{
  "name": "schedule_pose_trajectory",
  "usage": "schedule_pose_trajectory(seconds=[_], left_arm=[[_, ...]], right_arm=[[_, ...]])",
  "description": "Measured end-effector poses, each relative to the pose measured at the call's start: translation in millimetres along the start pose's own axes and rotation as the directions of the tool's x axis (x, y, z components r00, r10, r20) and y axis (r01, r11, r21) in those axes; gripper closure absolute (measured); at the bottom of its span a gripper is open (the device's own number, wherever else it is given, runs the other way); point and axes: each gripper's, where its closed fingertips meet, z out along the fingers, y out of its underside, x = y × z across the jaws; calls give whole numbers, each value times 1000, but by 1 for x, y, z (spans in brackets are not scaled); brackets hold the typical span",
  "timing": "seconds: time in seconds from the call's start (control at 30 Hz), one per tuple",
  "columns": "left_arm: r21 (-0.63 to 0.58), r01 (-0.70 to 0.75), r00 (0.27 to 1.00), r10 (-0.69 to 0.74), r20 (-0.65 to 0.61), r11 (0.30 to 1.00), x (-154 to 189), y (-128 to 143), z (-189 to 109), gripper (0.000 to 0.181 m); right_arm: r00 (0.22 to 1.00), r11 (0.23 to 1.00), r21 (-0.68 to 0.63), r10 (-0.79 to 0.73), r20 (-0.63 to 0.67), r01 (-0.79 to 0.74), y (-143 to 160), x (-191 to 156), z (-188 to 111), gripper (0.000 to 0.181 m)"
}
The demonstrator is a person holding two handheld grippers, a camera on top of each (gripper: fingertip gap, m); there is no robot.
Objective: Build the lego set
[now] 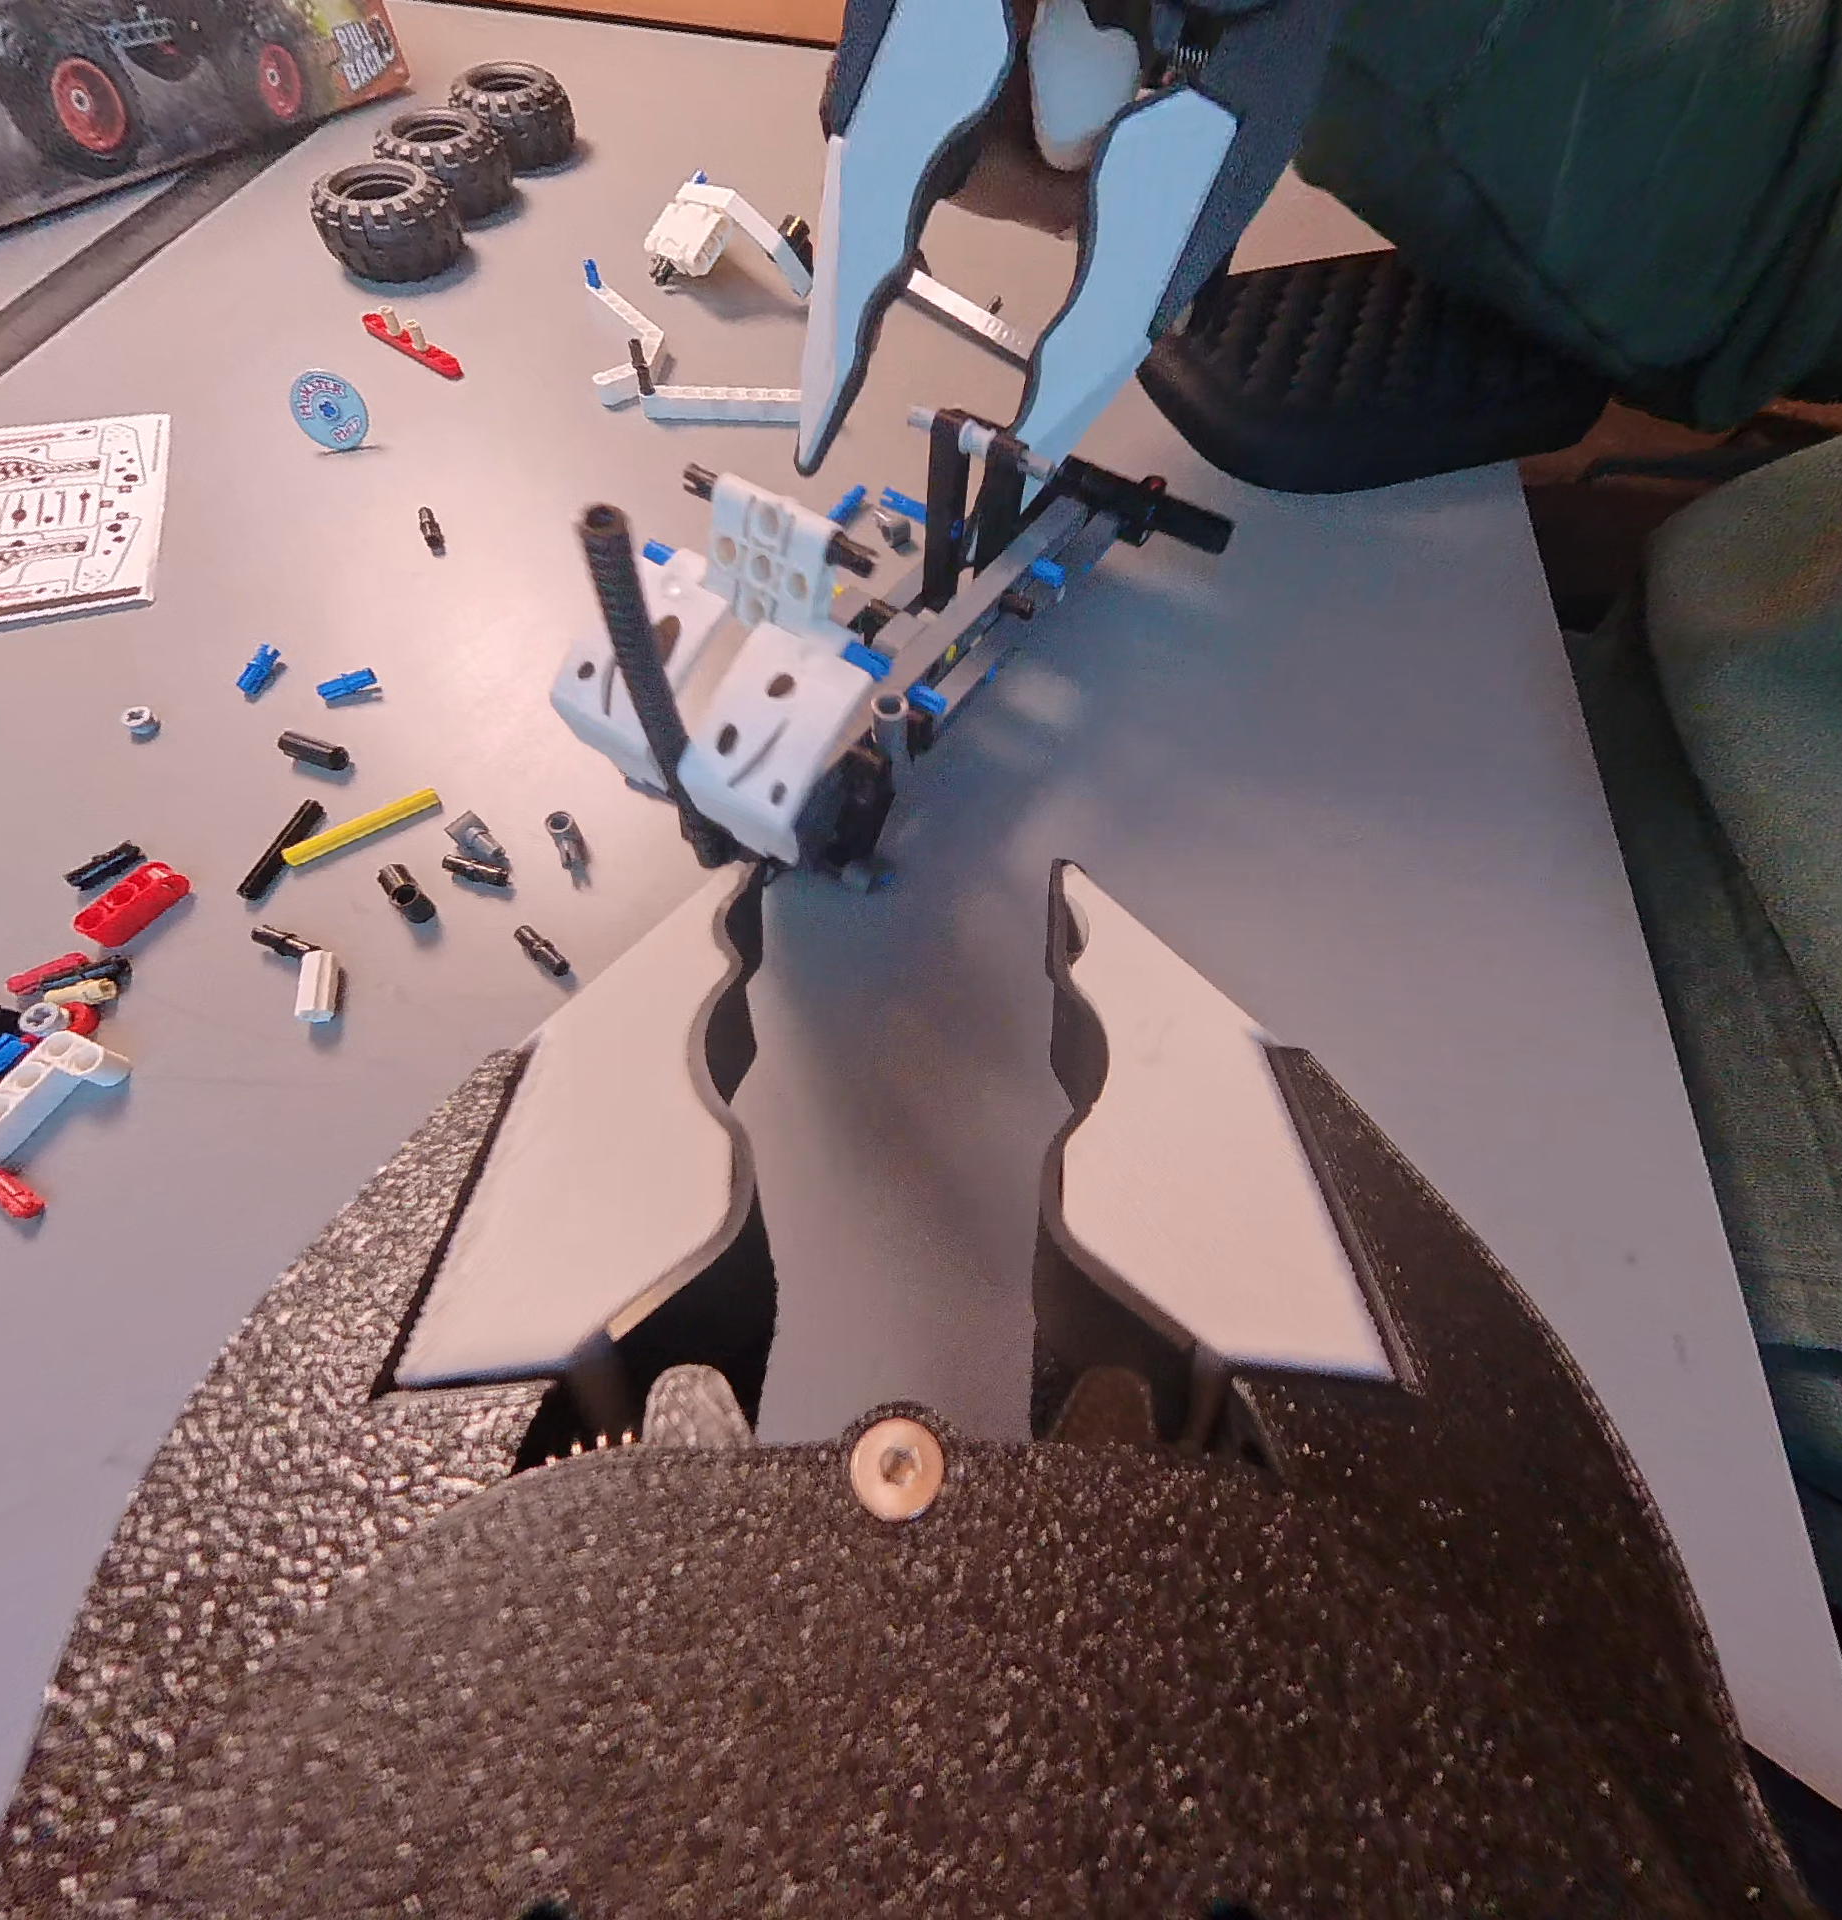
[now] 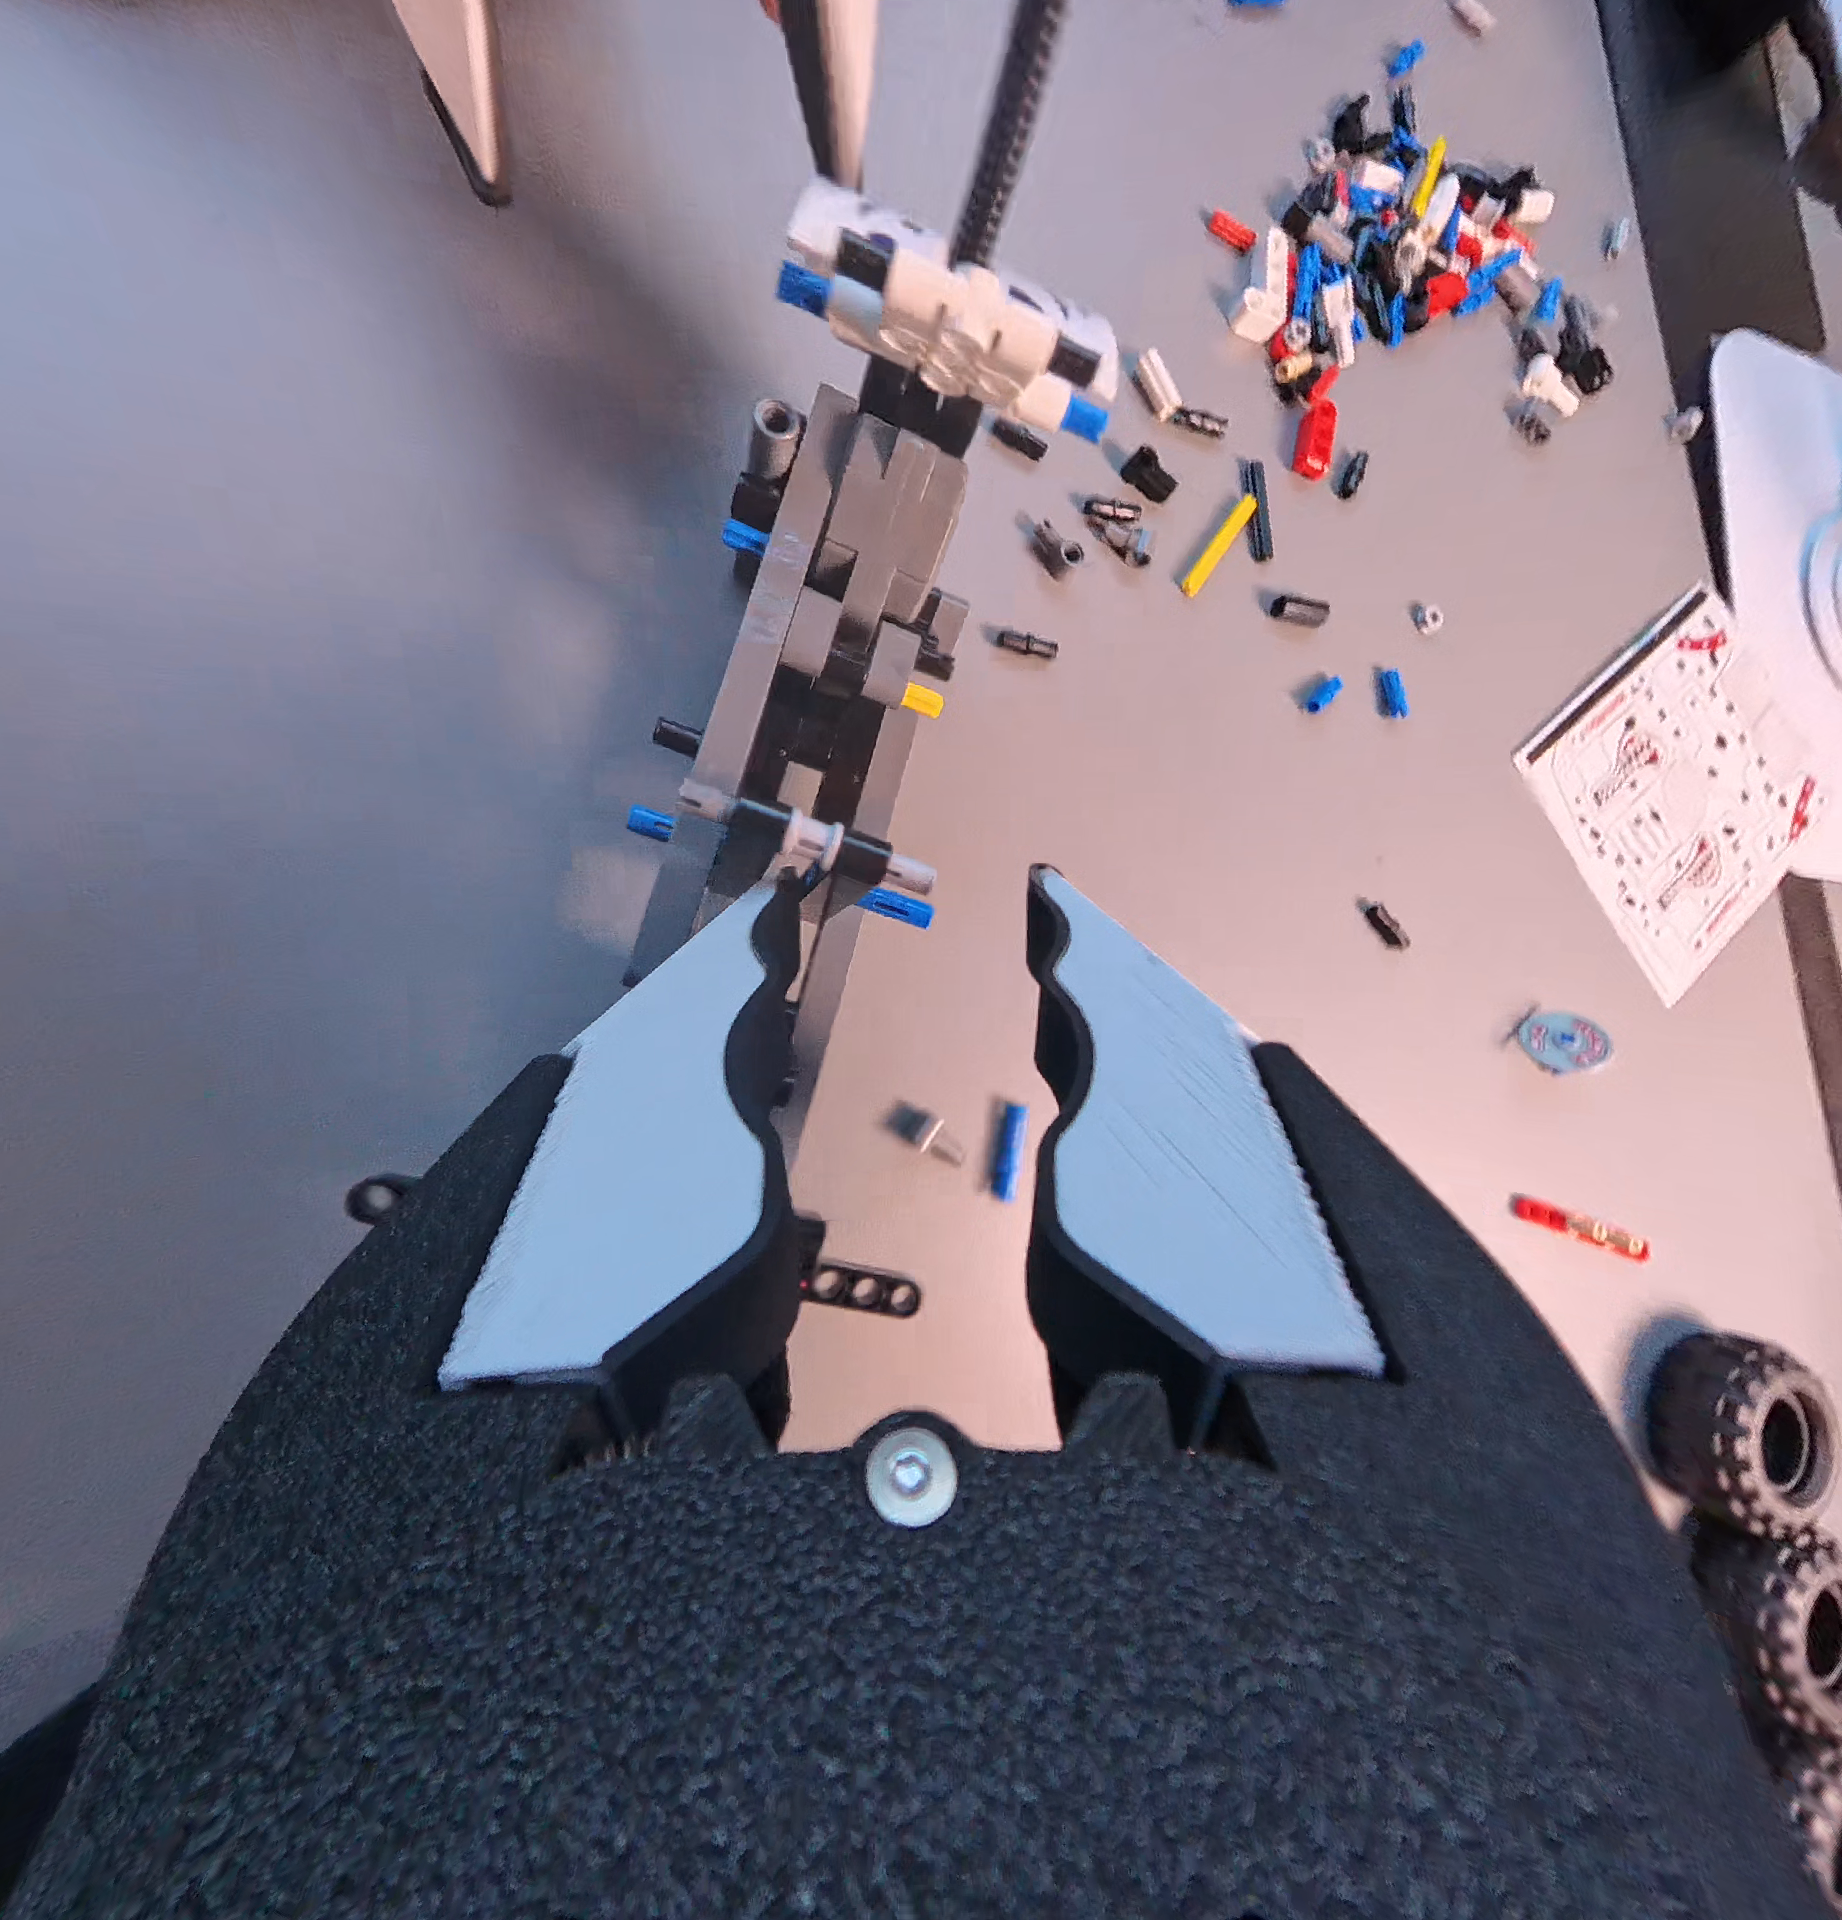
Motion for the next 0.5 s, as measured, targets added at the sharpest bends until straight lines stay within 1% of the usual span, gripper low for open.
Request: schedule_pose_trajectory(seconds=[0.07, 0.17, 0.3, 0.4, 0.5], left_arm=[[-13, -12, 1000, 12, 9, 1000, 0, 1, 1, 126], [-20, -6, 1000, 6, 21, 1000, -3, 3, 2, 125], [-33, -1, 999, 2, 52, 999, -10, 4, 8, 123], [-19, 5, 996, -3, 88, 1000, -18, 0, 13, 119], [20, 24, 994, -26, 109, 999, -24, -8, 16, 121]], right_arm=[[1000, 1000, -14, 27, -13, -27, 8, 5, -9, 130], [999, 999, -15, 44, -3, -44, 15, 6, -20, 128], [999, 1000, 0, 9, 40, -9, 13, -5, -12, 134], [998, 1000, -12, -16, 57, 17, 12, -10, -7, 133], [998, 1000, -23, 12, 55, -11, 16, -6, -13, 130]])
